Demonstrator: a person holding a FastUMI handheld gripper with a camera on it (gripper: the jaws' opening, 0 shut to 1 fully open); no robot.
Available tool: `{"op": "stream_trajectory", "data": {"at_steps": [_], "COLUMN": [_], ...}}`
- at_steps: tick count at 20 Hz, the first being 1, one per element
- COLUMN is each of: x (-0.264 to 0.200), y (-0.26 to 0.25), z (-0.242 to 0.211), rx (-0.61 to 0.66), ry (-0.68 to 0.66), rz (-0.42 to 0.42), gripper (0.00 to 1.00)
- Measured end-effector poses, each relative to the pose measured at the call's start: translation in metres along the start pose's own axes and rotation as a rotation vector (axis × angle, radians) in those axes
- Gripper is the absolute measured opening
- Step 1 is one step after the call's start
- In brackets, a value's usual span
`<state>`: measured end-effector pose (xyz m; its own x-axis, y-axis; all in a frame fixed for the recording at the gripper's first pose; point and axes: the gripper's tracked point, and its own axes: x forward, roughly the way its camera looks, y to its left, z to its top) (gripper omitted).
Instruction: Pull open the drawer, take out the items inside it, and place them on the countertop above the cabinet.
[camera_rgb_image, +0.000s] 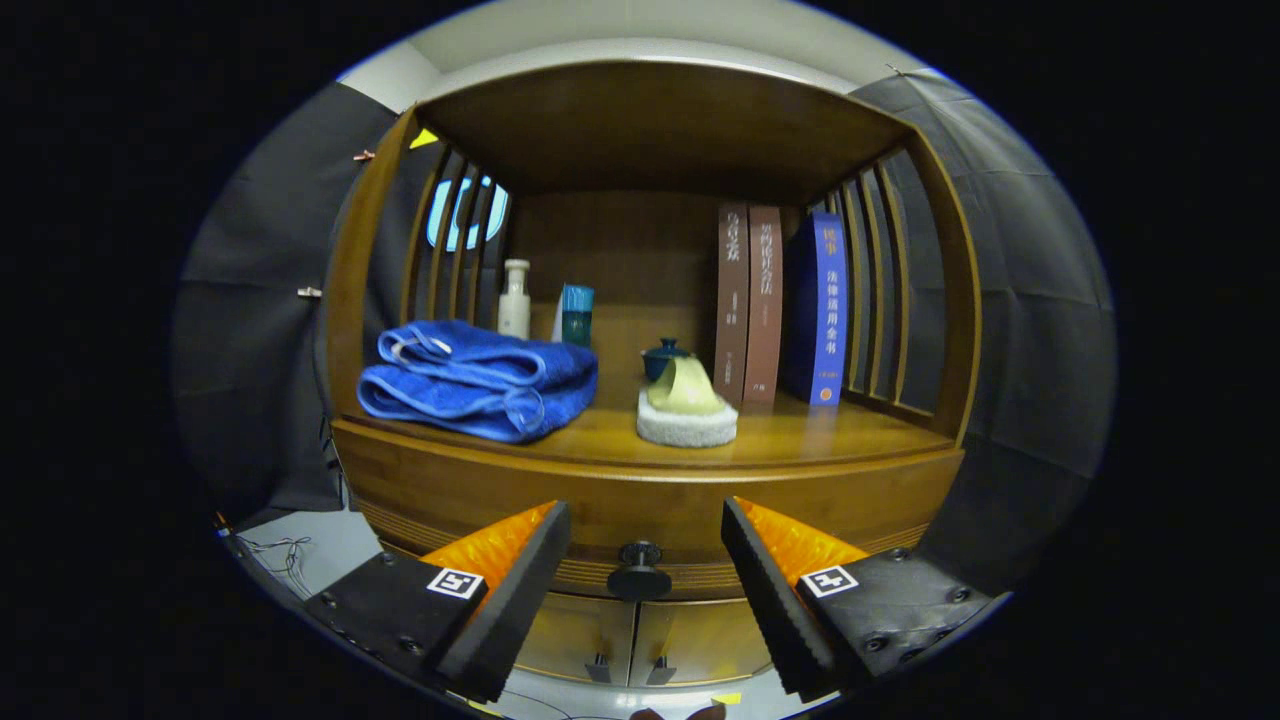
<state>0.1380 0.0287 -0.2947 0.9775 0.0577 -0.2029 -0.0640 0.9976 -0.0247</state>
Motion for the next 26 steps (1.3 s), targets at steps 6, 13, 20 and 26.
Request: {"op": "stream_trajectory", "data": {"at_steps": [6, 13, 20, 26], "x": [-0.057, -0.119, -0.189, -0.231], "y": [-0.009, -0.013, -0.031, -0.042], "z": [0.091, 0.173, 0.235, 0.248], "rx": [0.038, 0.065, 0.118, 0.097], "ry": [-0.038, -0.033, -0.082, -0.123], "rz": [-0.009, -0.015, -0.064, -0.079], "gripper": [0.99, 0.99, 0.99, 0.99]}}
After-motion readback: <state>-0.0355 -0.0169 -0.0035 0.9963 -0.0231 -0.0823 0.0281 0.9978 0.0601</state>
